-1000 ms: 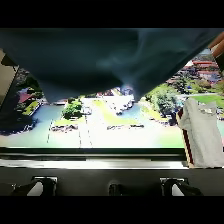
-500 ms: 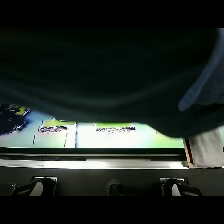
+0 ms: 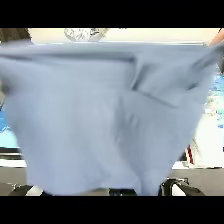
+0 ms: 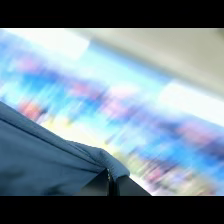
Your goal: Fold the shirts.
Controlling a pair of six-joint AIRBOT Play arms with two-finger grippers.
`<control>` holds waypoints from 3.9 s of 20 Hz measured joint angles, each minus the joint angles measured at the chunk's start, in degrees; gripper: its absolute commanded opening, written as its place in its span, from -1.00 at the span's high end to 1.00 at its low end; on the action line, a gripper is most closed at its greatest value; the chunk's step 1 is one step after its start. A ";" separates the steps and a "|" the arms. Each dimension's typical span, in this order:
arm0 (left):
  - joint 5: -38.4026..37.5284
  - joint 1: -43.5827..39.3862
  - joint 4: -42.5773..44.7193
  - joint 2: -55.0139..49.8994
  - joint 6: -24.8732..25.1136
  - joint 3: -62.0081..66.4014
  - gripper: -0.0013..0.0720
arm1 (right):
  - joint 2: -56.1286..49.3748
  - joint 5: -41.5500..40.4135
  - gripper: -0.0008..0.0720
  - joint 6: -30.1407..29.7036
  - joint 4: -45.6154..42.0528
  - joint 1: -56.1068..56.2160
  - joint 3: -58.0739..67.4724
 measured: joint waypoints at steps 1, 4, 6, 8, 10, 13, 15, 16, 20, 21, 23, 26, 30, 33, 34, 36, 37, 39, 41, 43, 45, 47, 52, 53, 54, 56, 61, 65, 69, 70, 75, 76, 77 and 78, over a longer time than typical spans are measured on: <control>-0.04 -0.26 0.17 -3.39 0.76 -3.65 0.88 | -5.62 3.67 0.87 0.44 0.44 0.28 -0.74; 3.52 -0.81 0.07 -14.84 1.88 -10.84 0.88 | -21.14 5.11 0.87 2.21 1.51 2.60 -2.14; 6.14 -0.96 -1.97 -22.75 2.29 -11.72 0.88 | -28.81 0.85 0.87 3.23 2.78 4.70 -2.45; 8.04 -1.05 -4.96 -30.03 2.49 -10.47 0.88 | -34.69 -5.40 0.87 4.66 3.89 6.51 -2.73; 9.18 -1.18 -7.30 -35.71 2.64 -8.11 0.88 | -37.97 -11.69 0.87 6.23 4.98 7.58 -2.73; 9.68 -1.05 -9.14 -40.44 3.78 -4.90 0.88 | -39.32 -15.12 0.87 6.91 4.90 8.24 -2.14; 8.26 -0.68 -9.51 -41.81 5.29 -3.67 0.88 | -38.64 -11.39 0.87 6.67 3.50 8.55 -1.92; 7.28 -0.50 -9.53 -42.29 5.77 -3.28 0.88 | -38.07 -8.63 0.87 6.64 3.13 8.66 -1.90; 0.85 -0.09 -6.12 -45.05 6.71 -2.56 0.88 | -37.20 2.75 0.87 6.88 0.59 11.10 -6.45; -0.96 -0.09 -5.40 -45.94 6.78 -2.51 0.88 | -37.27 3.61 0.87 7.02 -0.33 11.91 -8.24; -4.61 -0.09 -4.48 -47.67 6.95 -2.40 0.89 | -37.05 3.50 0.87 7.96 -1.88 12.63 -11.02; -7.61 -0.09 -2.75 -49.24 7.13 -2.32 0.89 | -36.96 3.37 0.87 9.40 -3.50 13.44 -13.07; -9.49 -0.11 0.52 -49.96 7.48 -2.32 0.88 | -36.96 3.56 0.87 11.52 -6.60 13.66 -14.14; -9.33 -0.22 1.66 -50.21 8.07 -2.32 0.61 | -36.96 3.02 0.73 13.14 -7.23 13.81 -15.19; -9.01 -0.35 1.95 -50.25 8.20 -2.32 -0.03 | -36.96 2.56 0.29 13.75 -7.39 13.79 -15.45; -8.59 -0.33 1.86 -50.21 7.78 -2.32 -0.30 | -36.76 2.08 -0.14 14.43 -7.80 13.75 -15.76; -8.70 -0.22 1.73 -49.99 7.32 -2.32 -0.29 | -36.33 1.97 -0.23 14.45 -7.87 13.68 -15.85; -9.99 0.20 1.42 -49.07 6.10 -2.32 -0.28 | -34.95 3.65 -0.23 13.60 -8.83 13.73 -15.98; -12.46 1.11 1.70 -47.67 4.94 -2.67 -0.27 | -32.74 6.60 -0.23 11.91 -9.94 13.07 -16.09; -14.60 2.21 2.14 -44.92 3.80 -5.95 -0.26 | -30.01 8.96 -0.23 10.67 -10.67 12.11 -17.42; -14.64 3.10 2.27 -40.85 3.72 -12.72 -0.22 | -26.91 9.64 -0.22 9.94 -10.93 11.58 -20.79; -12.48 4.26 2.60 -35.95 4.09 -21.79 -0.22 | -23.58 9.46 -0.22 9.18 -10.99 11.26 -25.64; -6.51 5.81 2.64 -28.11 7.19 -37.68 -0.22 | -18.10 7.34 -0.22 8.20 -10.47 10.97 -36.20; -5.73 5.97 2.58 -27.52 7.61 -39.23 -0.22 | -17.57 7.10 -0.22 7.98 -10.40 10.93 -37.48; -5.22 5.92 2.51 -27.12 7.80 -40.41 -0.21 | -17.27 6.95 -0.22 7.87 -10.40 10.91 -38.42; -4.87 5.79 2.12 -26.51 8.13 -42.16 0.12 | -16.79 6.80 -0.22 7.67 -10.34 10.91 -39.63; -1.68 5.46 1.18 -26.10 8.20 -44.04 0.88 | -15.87 7.28 -0.23 7.48 -10.08 10.88 -41.38; -0.59 5.40 0.48 -26.03 8.15 -44.30 0.88 | -10.05 4.20 -0.51 7.48 -4.92 10.80 -49.99; 0.11 5.38 0.33 -25.99 8.24 -44.48 0.88 | -2.84 -2.86 -0.50 7.65 3.28 10.84 -63.21; 0.15 5.38 0.33 -25.97 8.33 -44.48 0.88 | -1.84 -5.25 -0.49 8.07 4.87 10.84 -66.12; 0.24 5.38 0.44 -25.94 8.76 -44.48 0.88 | 0.26 -14.82 -0.14 9.01 13.75 10.80 -74.34; 0.24 5.38 0.46 -25.97 8.83 -44.48 0.88 | 0.24 -16.24 0.09 9.09 14.58 10.91 -74.90; 0.24 5.38 0.48 -25.97 8.85 -44.48 0.88 | 0.04 -17.66 0.60 9.27 15.41 10.82 -75.45; 0.26 5.38 0.50 -25.99 8.85 -44.46 0.88 | -0.28 -19.10 0.87 9.31 15.78 10.84 -75.76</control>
